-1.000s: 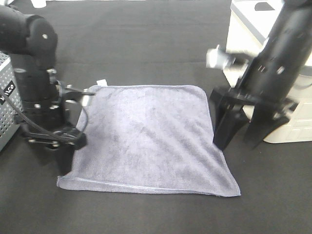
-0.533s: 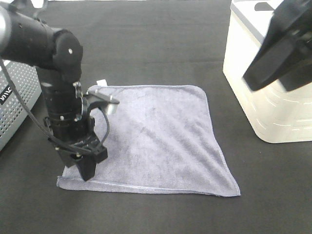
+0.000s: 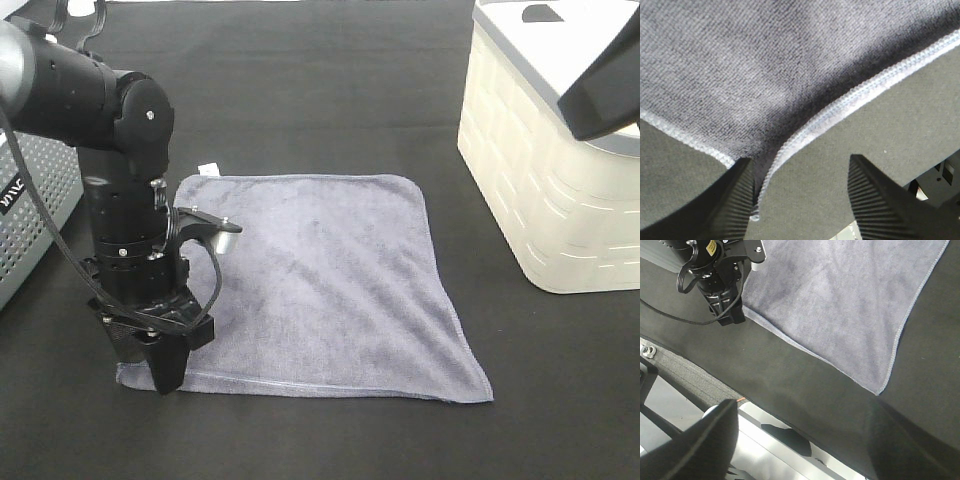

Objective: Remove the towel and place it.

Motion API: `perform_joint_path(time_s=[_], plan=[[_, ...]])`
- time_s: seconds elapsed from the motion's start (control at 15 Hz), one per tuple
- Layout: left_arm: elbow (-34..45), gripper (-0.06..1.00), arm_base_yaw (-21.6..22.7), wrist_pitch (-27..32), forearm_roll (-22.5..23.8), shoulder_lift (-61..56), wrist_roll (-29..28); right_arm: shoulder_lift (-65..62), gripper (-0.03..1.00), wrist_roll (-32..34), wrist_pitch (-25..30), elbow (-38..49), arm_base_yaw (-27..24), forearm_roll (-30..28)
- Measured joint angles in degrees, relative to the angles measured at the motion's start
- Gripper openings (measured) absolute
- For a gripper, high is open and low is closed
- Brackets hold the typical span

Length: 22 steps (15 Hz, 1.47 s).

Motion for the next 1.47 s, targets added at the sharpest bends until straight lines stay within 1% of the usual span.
perform_joint_path(time_s=[0.33, 0.73, 0.87, 1.0, 1.07, 1.2, 1.33, 1.47], plan=[[5.44, 0.53, 0.00, -0.06, -1.95, 0.00, 0.57, 0.00, 0.68, 0.40, 0.00, 0.06, 0.00, 0.00], [6.30, 0.53, 0.00, -0.06, -2.75, 0.00, 0.80, 0.00, 0.68, 0.40, 0.00, 0.06, 0.00, 0.00], [6.30, 0.53, 0.00, 2.58, -2.81, 0.00, 0.46, 0.00, 0.68, 0.40, 0.00, 0.06, 0.00, 0.00], [6.30, 0.53, 0.00, 3.67, -2.81, 0.00, -0.40, -0.11, 0.68, 0.40, 0.00, 0.06, 0.00, 0.00], [6.30, 0.53, 0.00, 4.76, -2.64, 0.00, -1.83, -0.63, 0.68, 0.40, 0.00, 0.06, 0.00, 0.00], [6.30, 0.53, 0.00, 4.93, -0.92, -0.17, -3.55, -2.29, 0.68, 0.40, 0.06, 0.06, 0.00, 0.06], [6.36, 0.53, 0.00, 4.93, -0.52, -1.20, -3.72, -2.64, 0.68, 0.40, 0.06, 0.06, 0.00, 0.06], [6.36, 0.53, 0.00, 5.04, 0.11, -6.70, -4.64, -2.64, 0.68, 0.40, 0.06, 0.06, 0.00, 0.06]])
